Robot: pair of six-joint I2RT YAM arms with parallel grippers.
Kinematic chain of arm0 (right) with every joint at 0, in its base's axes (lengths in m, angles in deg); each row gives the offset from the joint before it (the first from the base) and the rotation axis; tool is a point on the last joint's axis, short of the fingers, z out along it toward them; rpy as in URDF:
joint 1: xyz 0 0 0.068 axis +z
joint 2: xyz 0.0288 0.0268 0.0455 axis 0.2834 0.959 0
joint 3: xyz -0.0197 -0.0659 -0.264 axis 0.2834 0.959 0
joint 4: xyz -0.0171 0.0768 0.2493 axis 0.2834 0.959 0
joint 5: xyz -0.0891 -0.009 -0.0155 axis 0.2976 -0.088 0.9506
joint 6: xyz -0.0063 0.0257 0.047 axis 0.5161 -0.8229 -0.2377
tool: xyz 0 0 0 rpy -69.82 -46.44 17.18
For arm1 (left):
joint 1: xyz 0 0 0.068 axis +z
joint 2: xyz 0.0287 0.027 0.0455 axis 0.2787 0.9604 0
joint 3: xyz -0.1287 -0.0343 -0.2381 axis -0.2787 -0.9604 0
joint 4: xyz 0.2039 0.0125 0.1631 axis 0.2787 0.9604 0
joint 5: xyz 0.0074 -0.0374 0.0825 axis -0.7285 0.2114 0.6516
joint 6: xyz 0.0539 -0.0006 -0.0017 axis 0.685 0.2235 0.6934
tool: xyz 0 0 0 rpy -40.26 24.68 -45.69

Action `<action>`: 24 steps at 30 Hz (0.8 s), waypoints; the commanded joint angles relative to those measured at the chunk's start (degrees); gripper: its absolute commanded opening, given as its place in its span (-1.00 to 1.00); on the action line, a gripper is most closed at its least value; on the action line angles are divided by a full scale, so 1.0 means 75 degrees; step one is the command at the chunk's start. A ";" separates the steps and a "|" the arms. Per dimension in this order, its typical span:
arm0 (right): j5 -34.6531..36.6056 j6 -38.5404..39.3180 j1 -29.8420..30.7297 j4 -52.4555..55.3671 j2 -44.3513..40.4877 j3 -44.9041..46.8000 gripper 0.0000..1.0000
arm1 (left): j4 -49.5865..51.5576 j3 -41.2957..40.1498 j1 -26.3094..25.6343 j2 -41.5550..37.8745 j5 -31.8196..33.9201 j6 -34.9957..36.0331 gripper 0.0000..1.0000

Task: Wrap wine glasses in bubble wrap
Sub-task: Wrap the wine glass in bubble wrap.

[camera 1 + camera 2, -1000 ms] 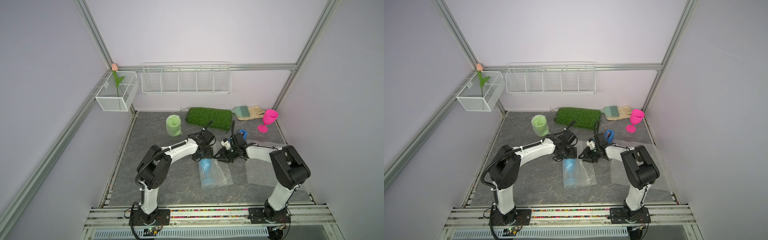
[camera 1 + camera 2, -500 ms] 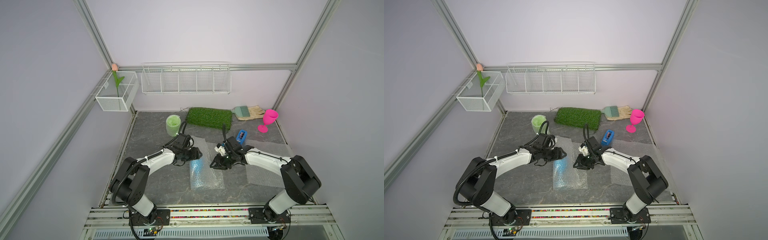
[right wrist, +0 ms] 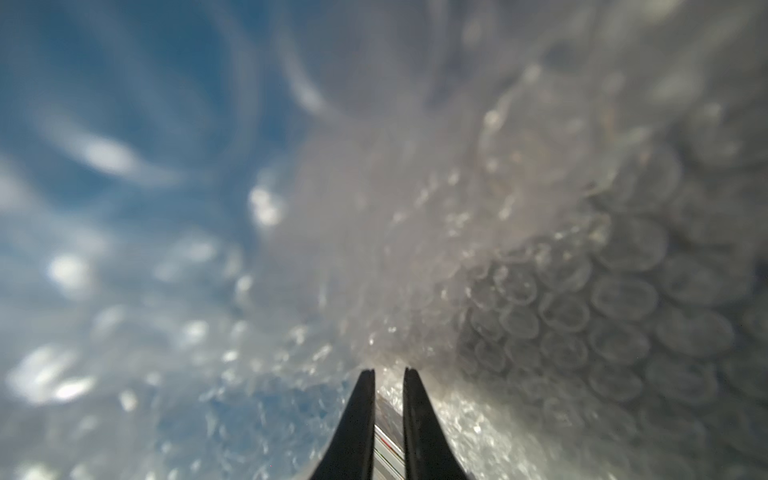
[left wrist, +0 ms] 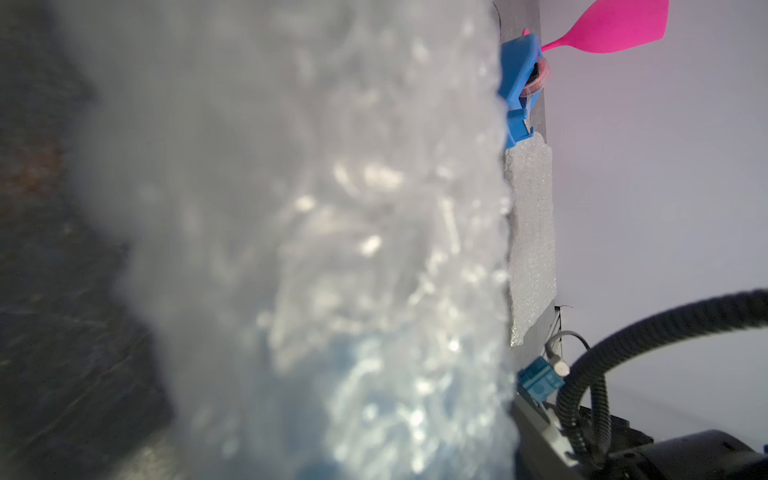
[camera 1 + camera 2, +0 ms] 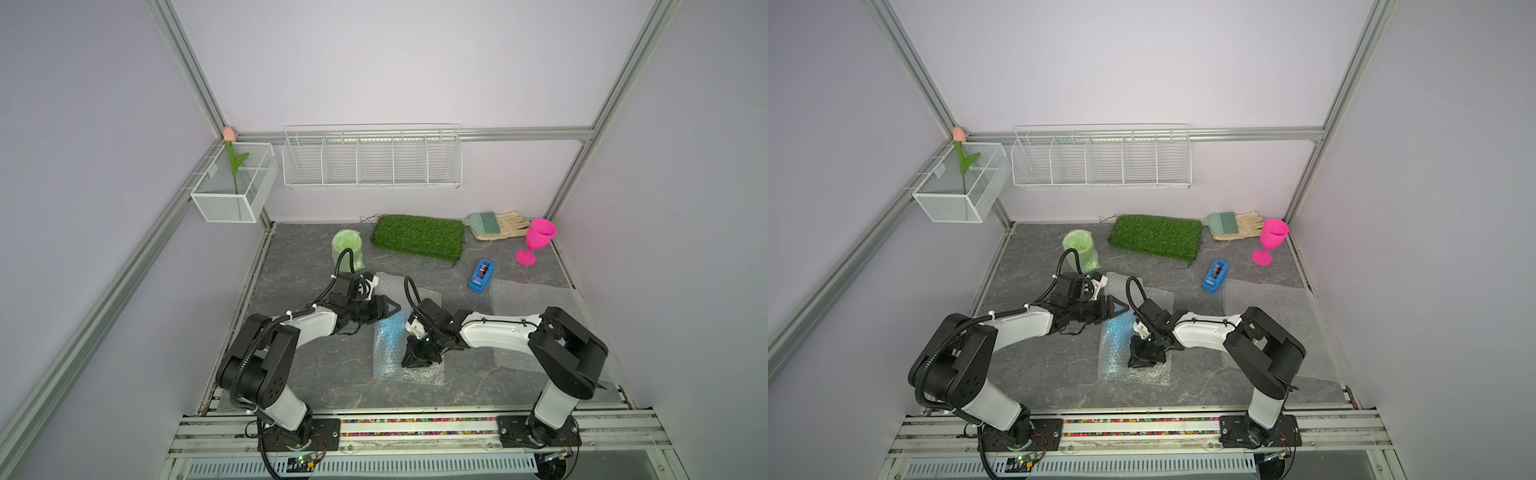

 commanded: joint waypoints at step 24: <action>0.0252 0.0386 -0.1593 0.0400 -0.0811 -0.0154 -0.12 | 0.3186 0.1207 -0.0347 -0.0435 0.0843 0.1855 0.81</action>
